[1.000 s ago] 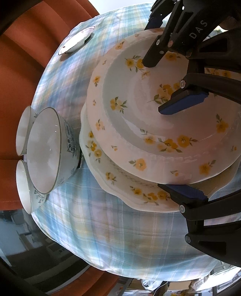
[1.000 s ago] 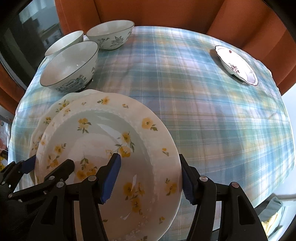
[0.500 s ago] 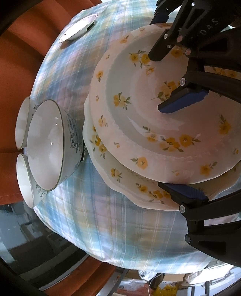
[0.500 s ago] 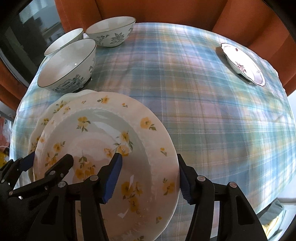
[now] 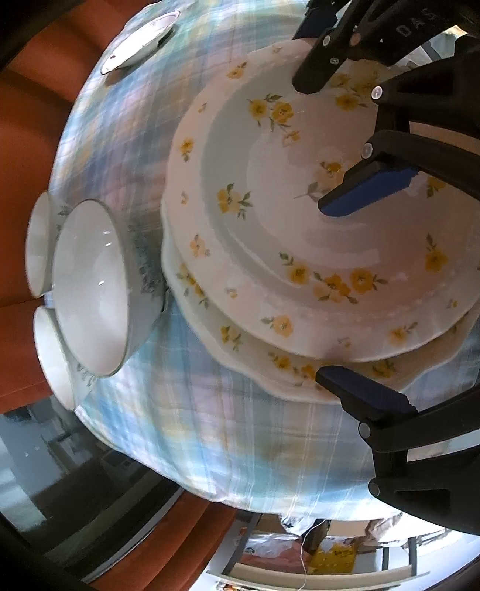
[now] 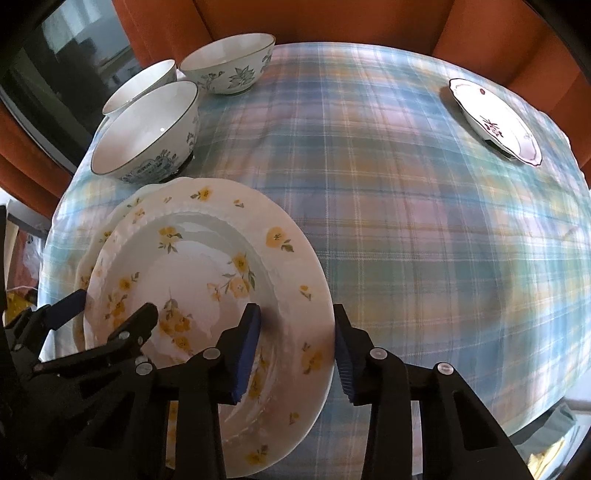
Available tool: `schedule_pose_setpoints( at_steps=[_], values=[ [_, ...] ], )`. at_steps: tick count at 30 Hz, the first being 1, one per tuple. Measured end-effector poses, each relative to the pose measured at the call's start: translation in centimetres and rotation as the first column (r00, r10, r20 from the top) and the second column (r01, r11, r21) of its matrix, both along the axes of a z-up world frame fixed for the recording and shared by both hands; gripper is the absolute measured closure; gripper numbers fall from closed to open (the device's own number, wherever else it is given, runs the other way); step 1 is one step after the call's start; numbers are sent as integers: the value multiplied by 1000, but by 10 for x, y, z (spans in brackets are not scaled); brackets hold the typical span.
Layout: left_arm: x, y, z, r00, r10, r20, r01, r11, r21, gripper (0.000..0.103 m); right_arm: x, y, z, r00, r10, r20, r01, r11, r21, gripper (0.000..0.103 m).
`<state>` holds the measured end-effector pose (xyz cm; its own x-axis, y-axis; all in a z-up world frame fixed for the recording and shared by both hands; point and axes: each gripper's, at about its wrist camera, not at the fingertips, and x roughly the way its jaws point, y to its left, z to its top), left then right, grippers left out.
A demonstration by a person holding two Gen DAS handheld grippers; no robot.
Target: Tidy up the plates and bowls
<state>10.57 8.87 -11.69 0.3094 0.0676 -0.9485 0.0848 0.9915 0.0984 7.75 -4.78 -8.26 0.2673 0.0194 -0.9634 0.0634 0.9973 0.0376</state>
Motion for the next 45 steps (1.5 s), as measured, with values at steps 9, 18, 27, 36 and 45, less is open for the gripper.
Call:
schedule_pose_setpoints(
  at_steps=[9,18,27,36,45],
  values=[
    [-3,15,7,998,-46,30,47,999,-21,18,0,14,-7,1000,-27,-13,27,1000,8,61],
    [-5,23,7,995,-94,38,96,994,-50,17,0,31,-13,998,-57,-13,56,997,-56,55],
    [-5,20,24,989,-135,55,140,984,-109,15,-7,22,9,993,-117,28,119,991,-68,40],
    [-9,-15,45,983,-145,108,158,979,-127,10,-17,-19,40,980,-154,125,160,986,-40,32],
    [-7,-73,63,987,-84,136,102,986,-135,8,-14,-76,60,977,-115,177,116,993,3,32]
  ],
)
